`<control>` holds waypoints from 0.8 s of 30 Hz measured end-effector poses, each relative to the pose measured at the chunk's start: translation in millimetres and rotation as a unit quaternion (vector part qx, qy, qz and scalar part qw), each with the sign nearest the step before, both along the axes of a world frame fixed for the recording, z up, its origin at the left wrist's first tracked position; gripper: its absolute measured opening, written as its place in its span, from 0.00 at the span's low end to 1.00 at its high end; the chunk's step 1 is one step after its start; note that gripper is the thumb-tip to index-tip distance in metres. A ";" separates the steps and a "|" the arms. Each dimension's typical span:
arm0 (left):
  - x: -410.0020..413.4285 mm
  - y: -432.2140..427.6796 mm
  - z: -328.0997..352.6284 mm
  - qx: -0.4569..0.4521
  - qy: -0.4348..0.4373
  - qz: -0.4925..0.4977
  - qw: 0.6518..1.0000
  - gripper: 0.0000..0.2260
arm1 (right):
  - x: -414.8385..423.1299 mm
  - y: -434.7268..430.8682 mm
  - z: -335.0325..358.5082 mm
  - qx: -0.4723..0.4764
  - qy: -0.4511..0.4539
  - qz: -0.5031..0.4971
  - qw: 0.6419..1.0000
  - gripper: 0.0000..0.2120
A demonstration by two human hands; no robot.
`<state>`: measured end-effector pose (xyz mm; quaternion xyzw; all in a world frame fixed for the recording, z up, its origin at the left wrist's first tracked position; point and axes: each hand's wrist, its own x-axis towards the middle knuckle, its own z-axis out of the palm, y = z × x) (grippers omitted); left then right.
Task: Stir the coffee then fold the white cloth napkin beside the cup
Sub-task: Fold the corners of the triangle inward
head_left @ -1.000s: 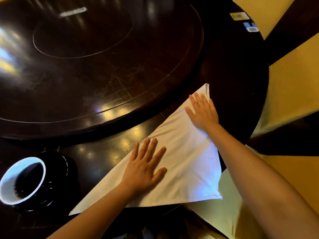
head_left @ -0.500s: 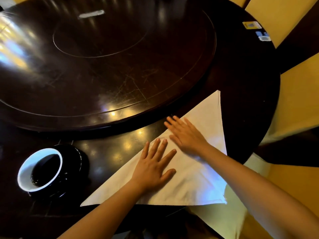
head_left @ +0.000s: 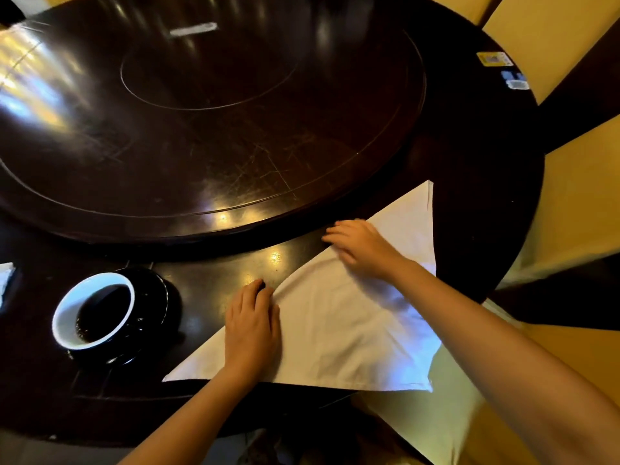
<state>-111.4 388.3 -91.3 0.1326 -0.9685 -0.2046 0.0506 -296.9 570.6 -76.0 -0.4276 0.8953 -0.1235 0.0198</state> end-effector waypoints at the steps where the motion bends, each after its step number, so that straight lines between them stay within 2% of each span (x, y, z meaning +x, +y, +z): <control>1: -2.6 0.3 2.6 0.006 0.015 0.004 1.000 0.12 | 5.7 -7.1 1.2 -0.007 -0.015 0.020 1.000 0.17; 3: -8.8 1.0 12.9 0.031 0.032 -0.008 0.999 0.05 | 12.6 -14.9 5.4 -0.002 -0.076 0.009 0.997 0.16; 5: -14.7 -1.6 25.6 0.067 0.001 -0.031 0.997 0.03 | 11.0 -17.4 11.3 -0.020 -0.123 -0.022 0.992 0.12; 8: -24.3 -13.4 39.9 0.056 -0.106 -0.059 0.991 0.07 | 7.0 -14.9 21.5 -0.035 -0.191 -0.062 0.979 0.07; 12: -36.7 -35.6 57.3 0.006 -0.234 -0.121 0.965 0.10 | 3.6 -5.7 31.2 -0.045 -0.202 -0.163 0.965 0.07; 15: -48.8 -55.7 77.2 0.007 -0.224 -0.111 0.968 0.09 | -0.3 0.4 35.4 -0.009 -0.176 -0.225 0.958 0.08; 18: -65.5 -72.1 100.9 -0.033 -0.205 -0.093 0.974 0.11 | -2.8 2.3 40.7 0.012 -0.155 -0.269 0.950 0.09; 24: -102.8 -104.1 123.6 -0.112 -0.195 -0.060 0.973 0.10 | -8.9 -13.2 48.0 -0.019 -0.184 -0.273 0.944 0.08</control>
